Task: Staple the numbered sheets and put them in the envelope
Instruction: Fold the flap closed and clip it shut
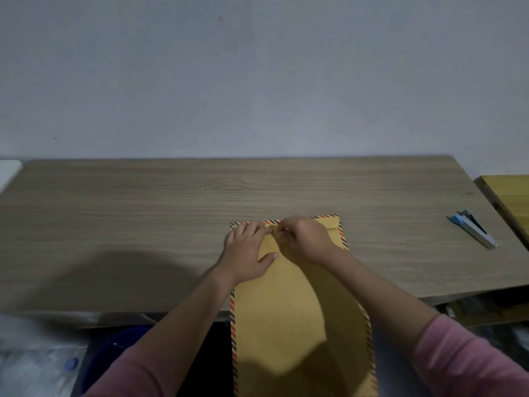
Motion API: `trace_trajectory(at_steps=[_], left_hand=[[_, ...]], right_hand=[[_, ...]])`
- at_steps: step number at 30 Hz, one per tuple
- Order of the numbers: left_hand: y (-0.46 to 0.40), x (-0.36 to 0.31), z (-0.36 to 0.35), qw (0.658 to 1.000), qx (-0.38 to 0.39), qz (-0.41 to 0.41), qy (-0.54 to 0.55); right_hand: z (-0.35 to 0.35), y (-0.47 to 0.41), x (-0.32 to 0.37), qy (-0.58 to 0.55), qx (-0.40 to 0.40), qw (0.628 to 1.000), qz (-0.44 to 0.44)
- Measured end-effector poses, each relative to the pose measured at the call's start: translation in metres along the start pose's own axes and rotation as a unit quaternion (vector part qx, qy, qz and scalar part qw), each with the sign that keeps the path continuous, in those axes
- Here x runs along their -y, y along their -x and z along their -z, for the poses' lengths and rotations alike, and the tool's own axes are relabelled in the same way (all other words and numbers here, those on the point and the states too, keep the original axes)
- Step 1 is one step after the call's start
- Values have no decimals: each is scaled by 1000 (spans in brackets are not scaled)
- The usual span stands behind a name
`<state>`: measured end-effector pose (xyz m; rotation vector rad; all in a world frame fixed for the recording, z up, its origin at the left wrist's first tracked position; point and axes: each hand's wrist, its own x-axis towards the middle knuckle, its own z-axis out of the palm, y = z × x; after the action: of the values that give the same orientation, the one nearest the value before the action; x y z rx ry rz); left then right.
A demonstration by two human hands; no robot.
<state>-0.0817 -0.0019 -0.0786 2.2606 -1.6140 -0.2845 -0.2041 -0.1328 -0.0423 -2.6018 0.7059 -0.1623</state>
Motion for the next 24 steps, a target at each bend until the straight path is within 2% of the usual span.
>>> trace_trajectory(at_steps=[5, 11, 19, 24], left_hand=[[6, 5, 2, 999, 12, -41, 30], [9, 3, 4, 998, 24, -49, 29], [11, 1, 1, 998, 29, -30, 37], [11, -1, -1, 998, 42, -26, -30]], right_hand=[[10, -24, -11, -3, 44, 998, -36], [15, -36, -10, -92, 30, 991, -97], [19, -32, -28, -132, -16, 977, -166], [22, -21, -39, -128, -47, 971, -198]])
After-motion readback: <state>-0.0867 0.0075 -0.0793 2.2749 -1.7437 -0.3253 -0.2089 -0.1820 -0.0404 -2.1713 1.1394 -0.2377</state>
